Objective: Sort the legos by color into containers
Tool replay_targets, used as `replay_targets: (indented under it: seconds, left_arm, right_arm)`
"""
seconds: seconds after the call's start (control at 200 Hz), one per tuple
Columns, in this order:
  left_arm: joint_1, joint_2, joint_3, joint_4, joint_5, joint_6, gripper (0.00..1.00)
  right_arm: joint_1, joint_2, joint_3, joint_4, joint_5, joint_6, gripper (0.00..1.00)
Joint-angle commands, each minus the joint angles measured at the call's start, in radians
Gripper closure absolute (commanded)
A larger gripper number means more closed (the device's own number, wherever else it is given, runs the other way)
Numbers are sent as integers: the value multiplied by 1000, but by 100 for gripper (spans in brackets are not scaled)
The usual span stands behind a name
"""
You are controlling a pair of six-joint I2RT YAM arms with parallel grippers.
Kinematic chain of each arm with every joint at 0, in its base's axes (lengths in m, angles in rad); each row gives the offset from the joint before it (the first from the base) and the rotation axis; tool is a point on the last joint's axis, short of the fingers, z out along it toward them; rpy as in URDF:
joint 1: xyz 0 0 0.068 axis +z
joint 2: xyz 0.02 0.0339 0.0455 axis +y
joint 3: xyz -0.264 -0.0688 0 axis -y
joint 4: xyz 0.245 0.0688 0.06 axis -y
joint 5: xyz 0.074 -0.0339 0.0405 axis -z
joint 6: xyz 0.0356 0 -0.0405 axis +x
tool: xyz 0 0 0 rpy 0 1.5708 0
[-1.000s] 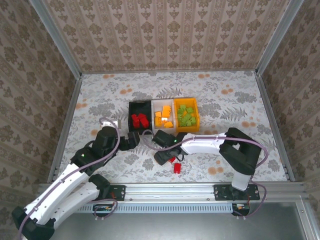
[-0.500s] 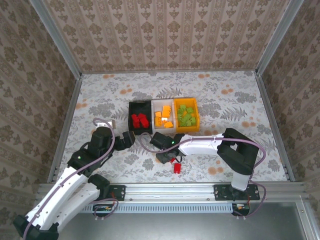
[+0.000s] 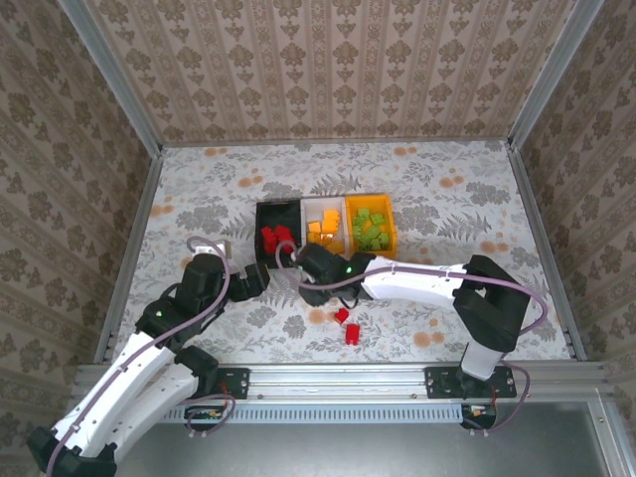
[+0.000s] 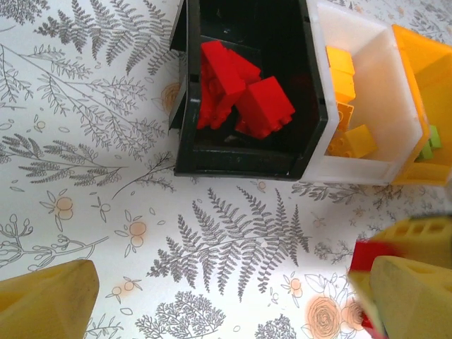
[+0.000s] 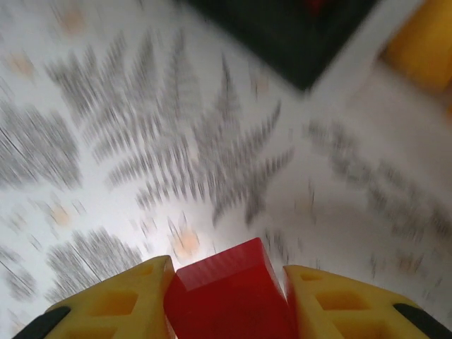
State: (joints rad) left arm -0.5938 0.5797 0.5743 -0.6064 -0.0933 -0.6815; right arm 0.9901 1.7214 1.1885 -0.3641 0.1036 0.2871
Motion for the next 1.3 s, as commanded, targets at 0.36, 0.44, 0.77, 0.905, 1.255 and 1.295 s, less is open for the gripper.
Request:
replay_targets:
  seconds: [0.36,0.44,0.77,0.905,1.255,1.295]
  left_arm:
    - [-7,-66,-79,-24,65,-35,0]
    - [-17,-61,-89,-21,76,-30,0]
    - [-61,-36,-73,-23,52,-14,0]
    - [-63,-38,-60,-2,45,-7,0]
    - [-66,13,-66,75,48,-5,0]
    - [-66,20,-68,81,48,-7,0]
  right_arm:
    - [-147,396,634,-33,-56,75,59]
    - [-161,459,720,-64,-50,93,54]
    - [-183,388,723,-51,-85,126,21]
    - [-170,216,509,-29,-103,119,19]
    - [-83,-240,-175,-131,-38,166,16]
    - [-67,-272,-233,-156,-25,182,16]
